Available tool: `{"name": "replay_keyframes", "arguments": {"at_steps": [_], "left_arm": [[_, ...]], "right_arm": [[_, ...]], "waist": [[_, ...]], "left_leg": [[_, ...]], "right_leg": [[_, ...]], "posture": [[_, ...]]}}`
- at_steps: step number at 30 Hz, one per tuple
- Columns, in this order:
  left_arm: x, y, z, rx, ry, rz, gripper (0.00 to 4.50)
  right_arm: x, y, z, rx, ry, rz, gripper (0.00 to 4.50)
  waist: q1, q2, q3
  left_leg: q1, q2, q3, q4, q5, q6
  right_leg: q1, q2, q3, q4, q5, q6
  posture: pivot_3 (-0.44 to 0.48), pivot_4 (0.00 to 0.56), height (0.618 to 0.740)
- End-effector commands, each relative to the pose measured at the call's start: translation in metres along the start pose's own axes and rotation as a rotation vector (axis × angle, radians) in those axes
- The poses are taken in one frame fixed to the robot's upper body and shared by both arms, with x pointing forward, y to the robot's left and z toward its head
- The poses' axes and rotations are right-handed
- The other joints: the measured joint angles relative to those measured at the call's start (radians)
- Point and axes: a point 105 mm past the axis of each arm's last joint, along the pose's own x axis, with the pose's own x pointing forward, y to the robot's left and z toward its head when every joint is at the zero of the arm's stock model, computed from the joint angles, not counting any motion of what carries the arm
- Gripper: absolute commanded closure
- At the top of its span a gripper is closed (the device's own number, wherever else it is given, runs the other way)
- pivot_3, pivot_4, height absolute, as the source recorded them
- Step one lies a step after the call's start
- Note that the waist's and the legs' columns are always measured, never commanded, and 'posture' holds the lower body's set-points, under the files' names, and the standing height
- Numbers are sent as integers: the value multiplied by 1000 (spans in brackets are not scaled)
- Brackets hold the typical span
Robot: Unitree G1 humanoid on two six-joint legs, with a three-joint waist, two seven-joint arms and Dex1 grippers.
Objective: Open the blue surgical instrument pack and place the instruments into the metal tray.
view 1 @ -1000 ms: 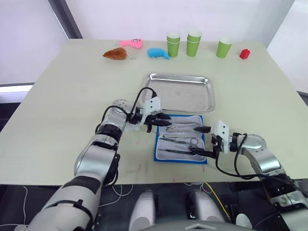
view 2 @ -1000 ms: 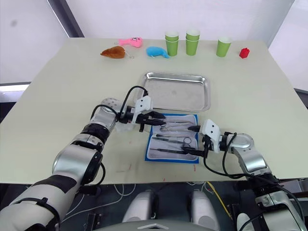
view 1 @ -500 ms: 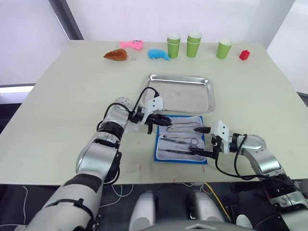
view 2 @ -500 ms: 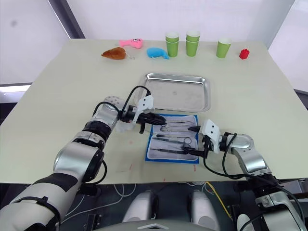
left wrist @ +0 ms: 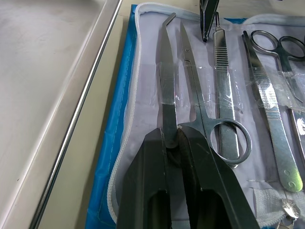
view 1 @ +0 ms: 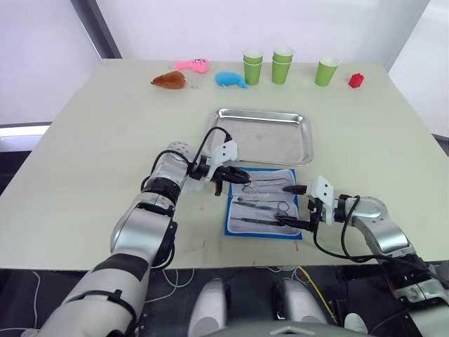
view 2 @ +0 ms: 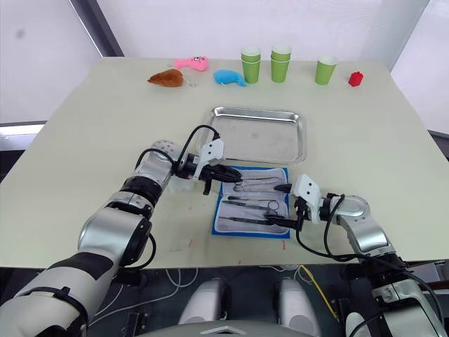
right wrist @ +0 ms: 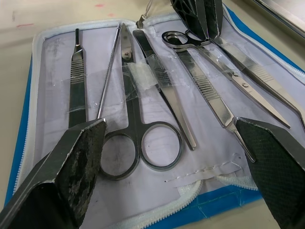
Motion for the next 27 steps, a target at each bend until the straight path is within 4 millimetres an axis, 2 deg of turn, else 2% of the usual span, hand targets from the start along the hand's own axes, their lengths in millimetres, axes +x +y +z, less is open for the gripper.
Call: {"name": "replay_keyframes", "arguments": {"at_steps": [1,8,27], "left_arm": [[-5,1,0,-4,11,-6,4470],[-15,6,14,29,-12,-3,4470],[-27,6,29,88,-14,-24,4470]], "right_arm": [[2,8,-25,59,93,18,0],[2,9,-26,60,100,24,0],[3,12,-31,80,130,39,0]], "waist": [[0,0,0],[-2,0,0],[-5,0,1]], "left_leg": [[0,0,0,0,0,0],[-1,0,0,0,0,0],[-3,0,0,0,0,0]], "right_leg": [[0,0,0,0,0,0],[-1,0,0,0,0,0],[-3,1,0,0,0,0]], "posture": [[0,150,739],[0,150,739],[0,150,739]]}}
